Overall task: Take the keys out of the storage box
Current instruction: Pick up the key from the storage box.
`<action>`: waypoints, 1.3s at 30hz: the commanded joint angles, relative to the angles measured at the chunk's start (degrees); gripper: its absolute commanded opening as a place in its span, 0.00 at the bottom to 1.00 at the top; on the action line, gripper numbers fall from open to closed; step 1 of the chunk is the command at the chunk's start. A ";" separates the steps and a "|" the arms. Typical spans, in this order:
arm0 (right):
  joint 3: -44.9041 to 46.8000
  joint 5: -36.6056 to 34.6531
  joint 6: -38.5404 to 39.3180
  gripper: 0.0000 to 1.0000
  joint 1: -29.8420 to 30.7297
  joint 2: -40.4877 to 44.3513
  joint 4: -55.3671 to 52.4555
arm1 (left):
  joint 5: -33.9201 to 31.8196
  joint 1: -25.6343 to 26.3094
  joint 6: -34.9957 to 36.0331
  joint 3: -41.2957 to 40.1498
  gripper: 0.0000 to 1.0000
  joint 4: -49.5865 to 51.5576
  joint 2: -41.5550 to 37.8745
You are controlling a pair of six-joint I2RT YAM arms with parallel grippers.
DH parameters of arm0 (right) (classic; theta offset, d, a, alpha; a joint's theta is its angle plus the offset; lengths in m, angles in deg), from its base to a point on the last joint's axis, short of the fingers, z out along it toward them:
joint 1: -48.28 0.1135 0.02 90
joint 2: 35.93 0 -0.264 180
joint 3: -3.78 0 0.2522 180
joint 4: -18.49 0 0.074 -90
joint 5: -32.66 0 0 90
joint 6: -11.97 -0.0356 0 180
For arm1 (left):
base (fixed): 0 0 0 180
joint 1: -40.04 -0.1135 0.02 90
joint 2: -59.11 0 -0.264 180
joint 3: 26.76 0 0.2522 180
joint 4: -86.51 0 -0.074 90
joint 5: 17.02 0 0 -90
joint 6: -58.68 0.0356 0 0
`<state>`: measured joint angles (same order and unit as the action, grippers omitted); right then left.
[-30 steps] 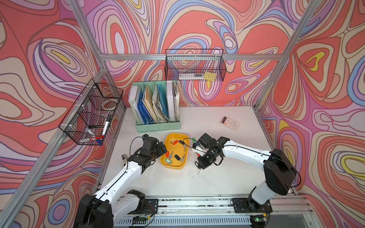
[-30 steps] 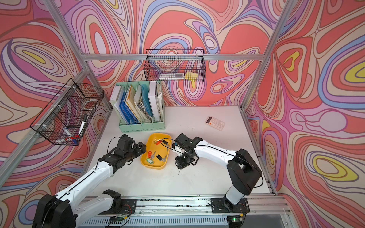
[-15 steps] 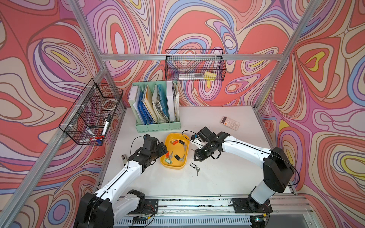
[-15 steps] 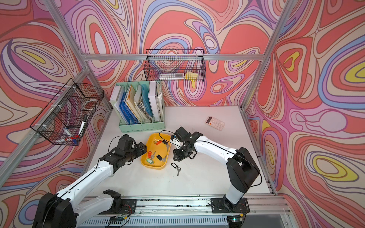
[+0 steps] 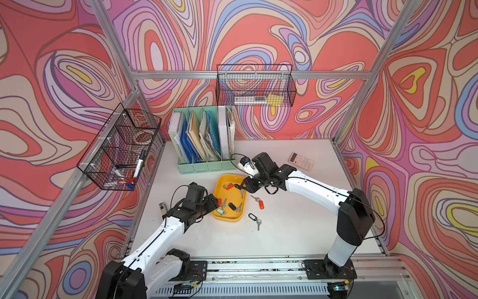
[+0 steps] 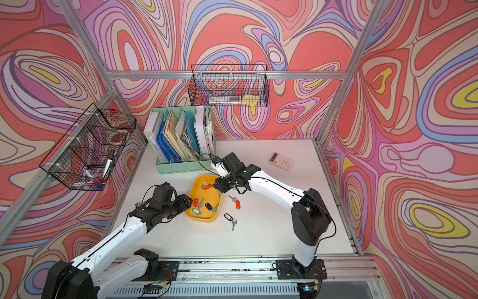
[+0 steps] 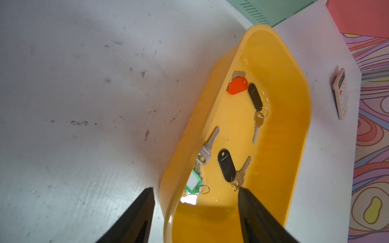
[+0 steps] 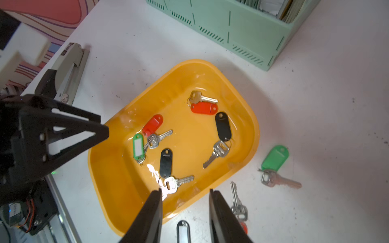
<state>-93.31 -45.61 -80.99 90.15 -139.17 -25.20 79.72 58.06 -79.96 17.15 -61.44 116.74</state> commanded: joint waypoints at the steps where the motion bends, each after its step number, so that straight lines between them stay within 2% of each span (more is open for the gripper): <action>1: -3.15 -3.66 3.83 0.39 1.46 -4.96 3.92 | 1.25 -0.27 -0.75 -2.38 0.66 0.80 0.22; 7: -8.55 -6.59 7.93 0.40 4.18 -13.20 5.34 | 3.59 -0.29 0.03 -1.72 0.60 -0.36 3.94; 18: -15.08 -9.78 12.15 0.40 6.09 -23.62 7.21 | 5.75 -0.27 0.57 -1.18 0.30 -1.74 6.24; 22: -16.22 -11.40 12.94 0.40 6.34 -26.05 8.21 | 5.93 -0.28 0.47 -1.22 0.27 -1.81 6.40; 39: -22.40 -12.42 14.40 0.38 6.38 -32.72 7.41 | 5.34 -0.28 0.30 -1.15 0.28 -0.61 6.05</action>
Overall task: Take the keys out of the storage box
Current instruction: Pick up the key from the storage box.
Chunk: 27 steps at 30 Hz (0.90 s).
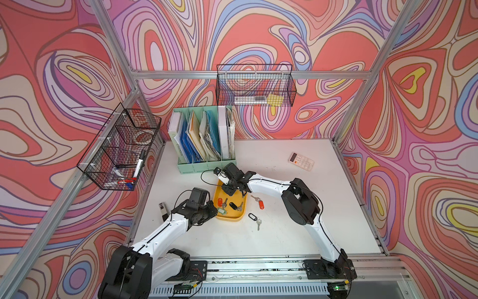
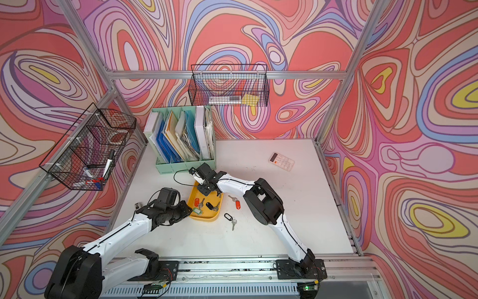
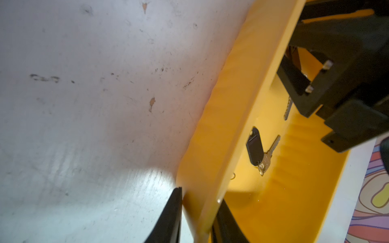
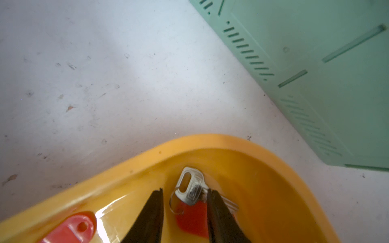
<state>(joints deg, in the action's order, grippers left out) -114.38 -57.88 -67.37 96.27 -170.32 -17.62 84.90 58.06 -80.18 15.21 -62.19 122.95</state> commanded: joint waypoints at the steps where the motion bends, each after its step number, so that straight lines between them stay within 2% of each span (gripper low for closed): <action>1: -1.50 -0.06 0.85 0.38 0.29 -1.85 -0.31 | 0.01 -0.31 0.52 0.77 0.28 0.21 -0.20; 6: -2.26 -0.05 0.72 0.32 0.27 -3.04 -1.43 | -0.26 -0.35 0.45 0.72 0.28 0.77 -0.29; 16: 1.57 -2.46 1.26 0.00 0.96 0.06 -0.71 | -1.73 -0.29 0.96 3.83 0.28 3.24 -0.76; 27: 5.02 1.90 -2.36 0.00 0.96 8.88 0.74 | -2.70 -0.27 0.13 3.28 0.32 3.28 -0.88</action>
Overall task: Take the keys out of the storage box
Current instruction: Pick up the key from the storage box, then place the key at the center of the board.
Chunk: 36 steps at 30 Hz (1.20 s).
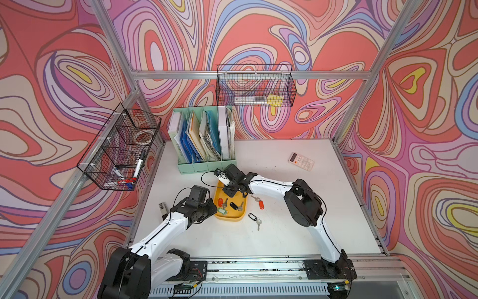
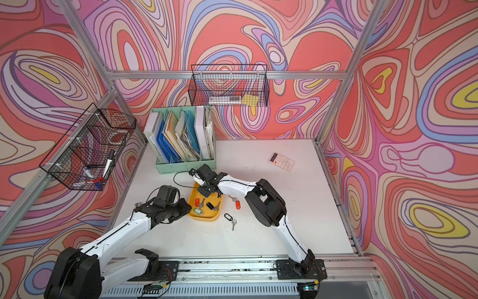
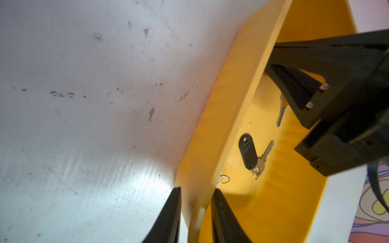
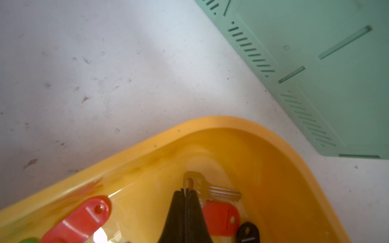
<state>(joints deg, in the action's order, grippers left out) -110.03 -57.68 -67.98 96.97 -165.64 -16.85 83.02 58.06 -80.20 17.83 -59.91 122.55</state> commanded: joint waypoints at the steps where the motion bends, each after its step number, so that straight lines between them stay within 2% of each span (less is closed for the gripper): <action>1: 0.99 2.07 -2.10 0.00 0.24 5.07 -0.04 | -0.74 -0.31 0.10 0.59 0.34 0.83 -0.42; 14: 4.37 2.73 -5.92 0.00 -0.33 16.08 -2.62 | -1.65 -0.40 0.70 3.35 0.53 -0.68 -0.08; 24: 8.81 4.07 -9.56 0.00 -5.57 24.40 -4.23 | -3.27 -0.40 1.95 5.71 0.72 -0.22 1.65; 30: 13.60 4.64 -9.95 0.00 -7.12 32.59 -8.39 | -5.32 -0.47 2.11 5.79 0.80 -0.13 0.58; 36: 18.93 9.17 -10.57 0.00 -7.11 41.71 -16.17 | -8.36 -0.64 2.31 6.03 0.82 -0.39 -0.15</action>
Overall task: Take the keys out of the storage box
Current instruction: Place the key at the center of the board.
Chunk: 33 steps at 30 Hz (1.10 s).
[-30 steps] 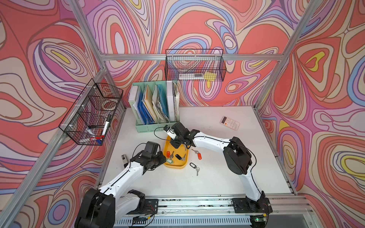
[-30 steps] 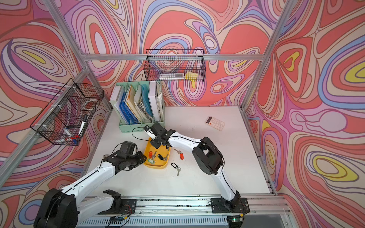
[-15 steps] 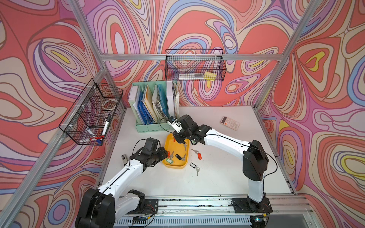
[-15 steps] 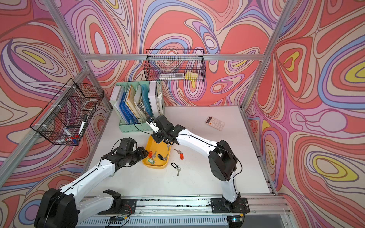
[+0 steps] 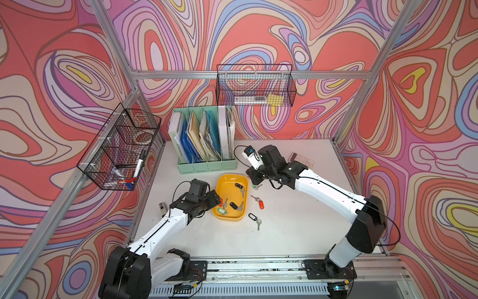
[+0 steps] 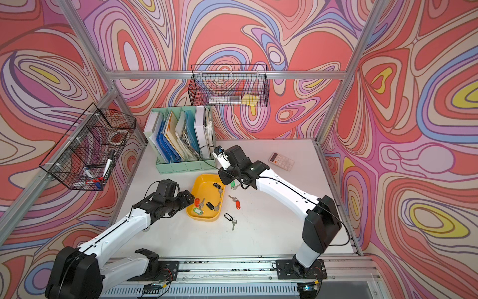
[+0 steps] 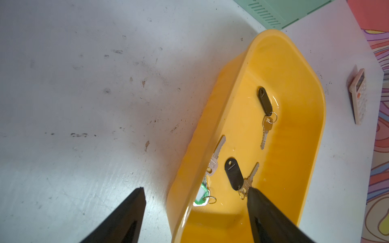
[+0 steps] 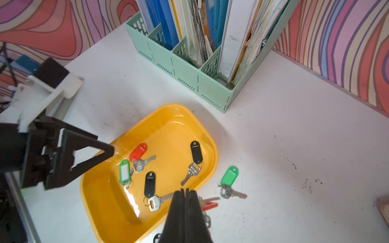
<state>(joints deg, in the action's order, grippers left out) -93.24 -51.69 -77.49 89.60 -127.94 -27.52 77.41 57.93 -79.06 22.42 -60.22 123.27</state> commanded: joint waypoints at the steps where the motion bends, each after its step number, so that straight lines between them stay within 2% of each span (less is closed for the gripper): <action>1: 3.24 3.73 -1.63 0.00 0.25 5.37 -6.59 | -3.07 -0.58 1.32 1.49 0.82 -0.13 -0.83; 7: 10.91 11.36 -7.24 0.00 0.25 12.07 -12.39 | -5.63 -1.04 2.22 2.36 0.84 -0.45 -1.14; 14: 17.36 17.78 -11.92 0.00 0.27 14.14 -16.82 | -6.61 -1.80 3.51 3.72 0.85 0.13 -0.89; 18: 21.41 24.00 -12.84 0.00 0.30 11.86 -17.97 | -7.12 -2.05 4.56 5.29 0.85 1.08 -0.35; 23: 23.99 27.15 -11.83 0.00 0.60 8.94 -18.11 | -7.15 -2.07 4.86 6.38 0.85 1.14 0.61; 33: 24.37 26.62 -8.19 0.00 2.26 2.34 -18.52 | -6.45 -2.16 4.64 6.34 0.85 1.01 1.66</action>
<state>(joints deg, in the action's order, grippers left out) -69.00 -25.57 -87.65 91.02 -123.94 -45.81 71.29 56.16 -75.22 27.82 -59.96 124.45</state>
